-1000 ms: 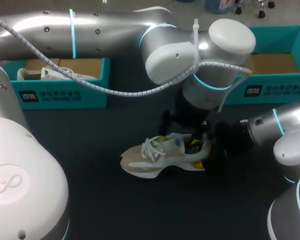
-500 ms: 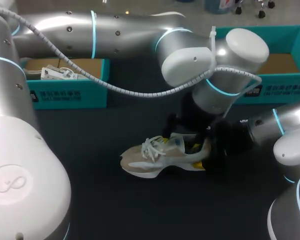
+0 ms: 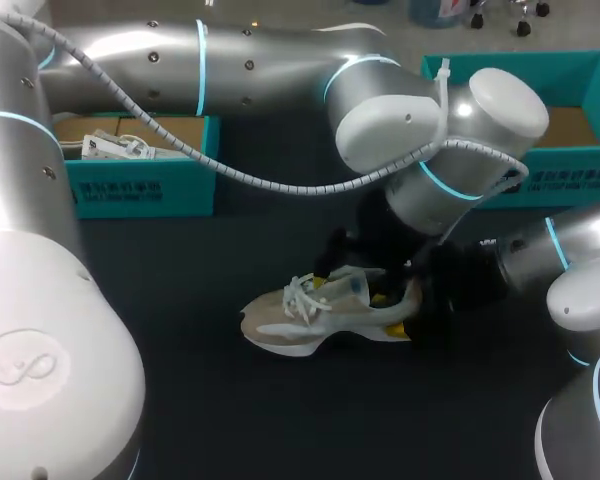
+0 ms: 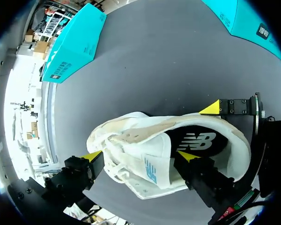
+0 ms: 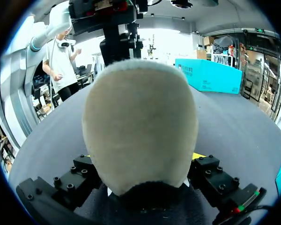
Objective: Take the shoe out of the shoebox, open the shoe tongue, remove and reinsert the insole, then place the shoe into the shoebox
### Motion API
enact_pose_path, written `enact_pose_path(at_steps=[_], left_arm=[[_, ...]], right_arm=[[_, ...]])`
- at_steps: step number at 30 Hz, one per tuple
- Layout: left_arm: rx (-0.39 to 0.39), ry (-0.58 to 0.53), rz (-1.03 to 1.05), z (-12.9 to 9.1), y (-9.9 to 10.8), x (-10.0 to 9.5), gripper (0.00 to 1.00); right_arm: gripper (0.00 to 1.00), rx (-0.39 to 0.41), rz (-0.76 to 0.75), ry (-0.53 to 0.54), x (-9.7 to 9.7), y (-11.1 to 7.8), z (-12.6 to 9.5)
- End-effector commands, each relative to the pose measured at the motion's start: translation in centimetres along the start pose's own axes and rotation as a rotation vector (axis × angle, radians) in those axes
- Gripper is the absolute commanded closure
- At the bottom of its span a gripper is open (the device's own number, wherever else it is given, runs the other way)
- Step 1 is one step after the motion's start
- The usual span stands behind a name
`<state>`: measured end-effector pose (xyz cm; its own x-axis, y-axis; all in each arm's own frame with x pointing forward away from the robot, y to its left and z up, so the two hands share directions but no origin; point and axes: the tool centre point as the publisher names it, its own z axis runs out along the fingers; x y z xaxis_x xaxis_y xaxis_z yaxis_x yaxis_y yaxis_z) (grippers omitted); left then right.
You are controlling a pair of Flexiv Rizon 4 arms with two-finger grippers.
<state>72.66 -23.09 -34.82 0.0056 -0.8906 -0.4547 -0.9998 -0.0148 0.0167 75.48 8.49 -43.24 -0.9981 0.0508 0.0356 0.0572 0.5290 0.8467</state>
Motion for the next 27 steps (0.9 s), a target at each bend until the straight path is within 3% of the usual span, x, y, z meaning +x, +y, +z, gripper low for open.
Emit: enact_pose_path(at_steps=[1,6,8,9,12,15,27], left_arm=[[0.002,-0.011,-0.118,-0.2,0.9,-1.1,0.00],[-0.004,-0.034,-0.166,-0.3,0.9,-2.7,0.14],[-0.005,-0.039,-0.179,-0.4,0.9,-3.3,0.27],[-0.005,-0.039,-0.181,-0.4,1.0,-3.4,0.44],[-0.012,-0.025,-0.181,-0.5,1.1,-3.7,0.67],[-0.024,0.018,-0.168,-0.4,1.1,-3.8,0.97],[-0.054,0.188,-0.132,-0.6,1.0,-4.4,1.00]], right_arm=[[0.97,0.003,0.001,-0.002,0.2,-0.2,0.5],[0.97,0.003,0.001,-0.002,0.2,-0.2,0.5],[0.96,0.003,0.001,-0.002,0.2,-0.2,0.5],[0.97,0.003,0.001,-0.002,0.2,-0.2,0.5],[0.96,0.003,0.001,-0.002,0.2,-0.2,0.5],[0.96,0.003,0.001,-0.002,0.2,-0.2,0.5],[0.94,0.003,0.001,-0.002,0.2,-0.2,0.5]])
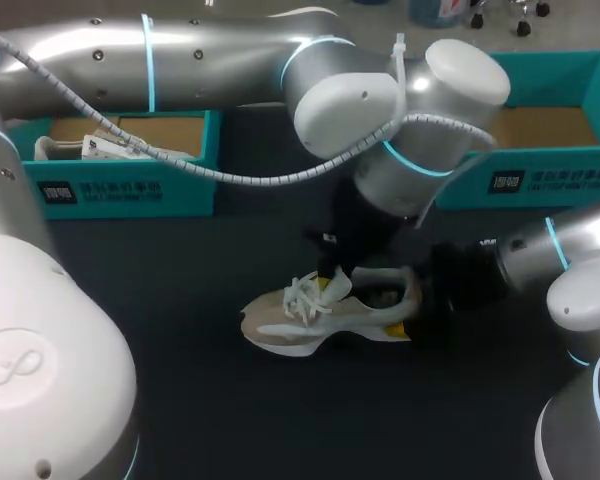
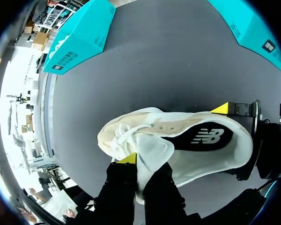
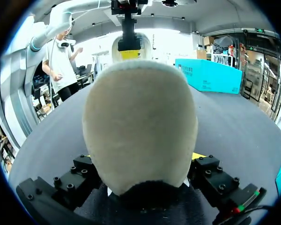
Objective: Take the shoe out of the shoebox, open the shoe tongue, remove and reinsert the insole, then place the shoe into the shoebox
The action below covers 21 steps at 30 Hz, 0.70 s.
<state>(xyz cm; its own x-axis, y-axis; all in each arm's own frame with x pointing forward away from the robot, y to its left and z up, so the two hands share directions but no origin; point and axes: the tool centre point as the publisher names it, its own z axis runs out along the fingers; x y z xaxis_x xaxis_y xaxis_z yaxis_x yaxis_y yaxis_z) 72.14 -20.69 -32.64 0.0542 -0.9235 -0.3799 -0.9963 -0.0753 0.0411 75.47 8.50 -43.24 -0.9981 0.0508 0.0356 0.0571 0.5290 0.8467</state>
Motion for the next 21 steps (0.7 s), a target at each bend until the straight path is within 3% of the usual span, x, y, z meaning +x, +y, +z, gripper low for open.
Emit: enact_pose_path(at_steps=[1,13,15,18,19,21], left_arm=[[-0.012,0.131,-0.077,0.2,0.3,-1.5,1.00],[-0.054,0.244,-0.046,1.2,-0.1,-4.0,0.99],[-0.064,0.268,-0.039,1.6,-0.2,-4.3,0.84],[-0.087,0.302,-0.032,2.2,-0.4,-4.7,0.78],[-0.095,0.312,-0.035,2.5,-0.5,-4.8,0.66],[-0.109,0.327,-0.031,2.9,-0.6,-5.0,0.56]], right_arm=[[0.94,0.003,0.001,-0.002,0.2,-0.2,0.5],[0.92,0.003,0.001,-0.002,0.2,-0.2,0.5],[0.91,0.003,0.001,-0.002,0.2,-0.2,0.5],[0.91,0.003,0.001,-0.002,0.2,-0.2,0.5],[0.91,0.003,0.001,-0.002,0.2,-0.2,0.5],[0.91,0.003,0.001,-0.002,0.2,-0.2,0.5]])
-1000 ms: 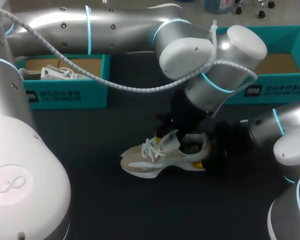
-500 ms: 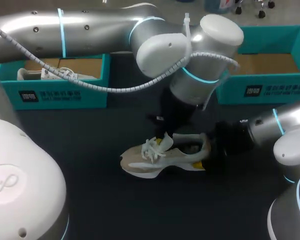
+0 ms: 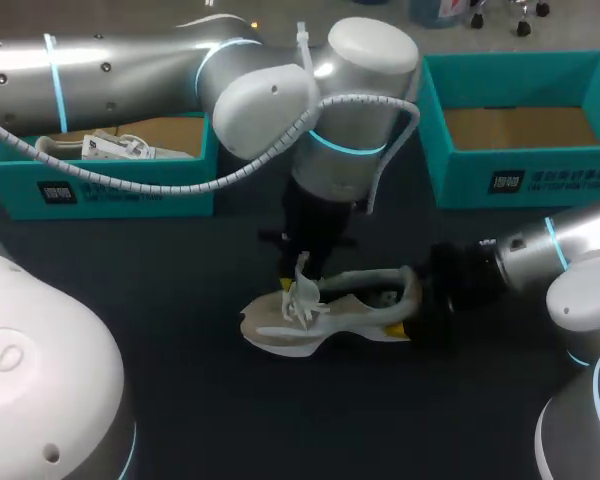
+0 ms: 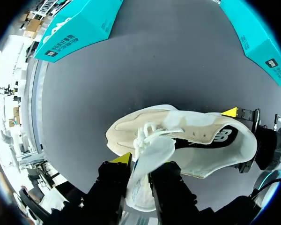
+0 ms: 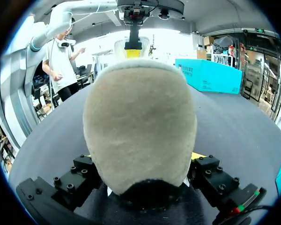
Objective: Take the shoe out of the shoebox, open the shoe tongue, remove and reinsert the insole, then place the shoe into the shoebox
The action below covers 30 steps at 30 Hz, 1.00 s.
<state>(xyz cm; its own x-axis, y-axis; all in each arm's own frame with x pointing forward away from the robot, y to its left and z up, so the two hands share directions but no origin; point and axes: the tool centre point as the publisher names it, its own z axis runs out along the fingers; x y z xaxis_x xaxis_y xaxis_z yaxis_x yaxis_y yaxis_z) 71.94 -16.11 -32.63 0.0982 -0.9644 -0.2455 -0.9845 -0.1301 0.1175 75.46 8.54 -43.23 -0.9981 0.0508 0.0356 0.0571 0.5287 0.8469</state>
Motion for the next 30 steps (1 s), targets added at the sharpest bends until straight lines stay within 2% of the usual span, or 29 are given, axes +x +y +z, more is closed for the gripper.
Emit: enact_pose_path(at_steps=[1,2,3,4,8,16,30], left_arm=[[-0.027,0.181,0.003,1.2,-0.7,-1.0,0.53],[-0.032,0.182,0.001,1.4,-0.7,-1.0,0.50],[-0.037,0.181,-0.001,1.5,-0.8,-1.1,0.43],[-0.039,0.181,-0.002,1.6,-0.8,-1.2,0.42],[-0.048,0.179,-0.008,1.9,-0.7,-1.6,0.51],[-0.045,0.186,-0.018,1.8,0.0,-2.6,0.55],[-0.089,0.167,-0.096,3.6,0.1,-5.0,0.54]], right_arm=[[0.91,0.003,0.001,-0.002,0.1,-0.3,0.5],[0.90,0.003,0.001,-0.002,0.1,-0.3,0.5],[0.90,0.003,0.001,-0.002,0.1,-0.3,0.5],[0.90,0.003,0.001,-0.002,0.1,-0.3,0.5],[0.90,0.003,0.001,-0.002,0.1,-0.3,0.5],[0.89,0.003,0.001,-0.002,0.1,-0.3,0.5],[0.89,0.003,0.001,-0.002,0.1,-0.3,0.5]])
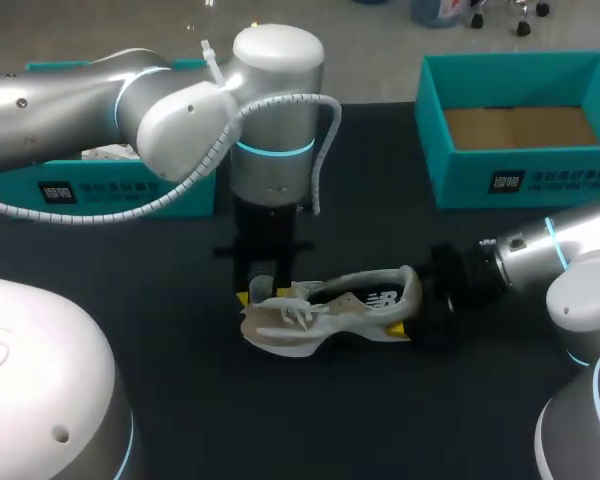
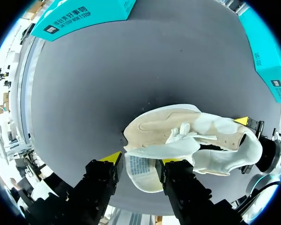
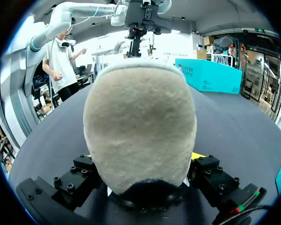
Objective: Take the shoe out of the shoebox, open the shoe tongue, remove and reinsert the insole, then place the shoe into the shoebox
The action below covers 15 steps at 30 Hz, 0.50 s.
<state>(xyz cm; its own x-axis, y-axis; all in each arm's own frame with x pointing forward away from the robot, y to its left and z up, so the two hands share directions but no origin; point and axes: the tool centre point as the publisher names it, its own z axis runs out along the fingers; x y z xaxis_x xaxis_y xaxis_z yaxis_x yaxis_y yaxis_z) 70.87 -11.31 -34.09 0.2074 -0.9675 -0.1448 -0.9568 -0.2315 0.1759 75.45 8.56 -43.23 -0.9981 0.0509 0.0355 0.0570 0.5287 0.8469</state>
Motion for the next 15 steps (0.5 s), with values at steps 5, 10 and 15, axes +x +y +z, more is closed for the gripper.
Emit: enact_pose_path(at_steps=[5,10,15], left_arm=[[-0.029,0.025,-0.006,1.5,-0.6,-0.6,0.54],[-0.053,-0.015,-0.018,2.3,-0.9,-0.5,0.54],[-0.070,-0.047,-0.034,2.7,-1.0,-0.5,0.54]], right_arm=[[0.89,0.003,0.001,-0.002,0.1,-0.3,0.5],[0.88,0.003,0.001,-0.002,0.1,-0.3,0.5],[0.88,0.003,0.001,-0.002,0.1,-0.3,0.5]])
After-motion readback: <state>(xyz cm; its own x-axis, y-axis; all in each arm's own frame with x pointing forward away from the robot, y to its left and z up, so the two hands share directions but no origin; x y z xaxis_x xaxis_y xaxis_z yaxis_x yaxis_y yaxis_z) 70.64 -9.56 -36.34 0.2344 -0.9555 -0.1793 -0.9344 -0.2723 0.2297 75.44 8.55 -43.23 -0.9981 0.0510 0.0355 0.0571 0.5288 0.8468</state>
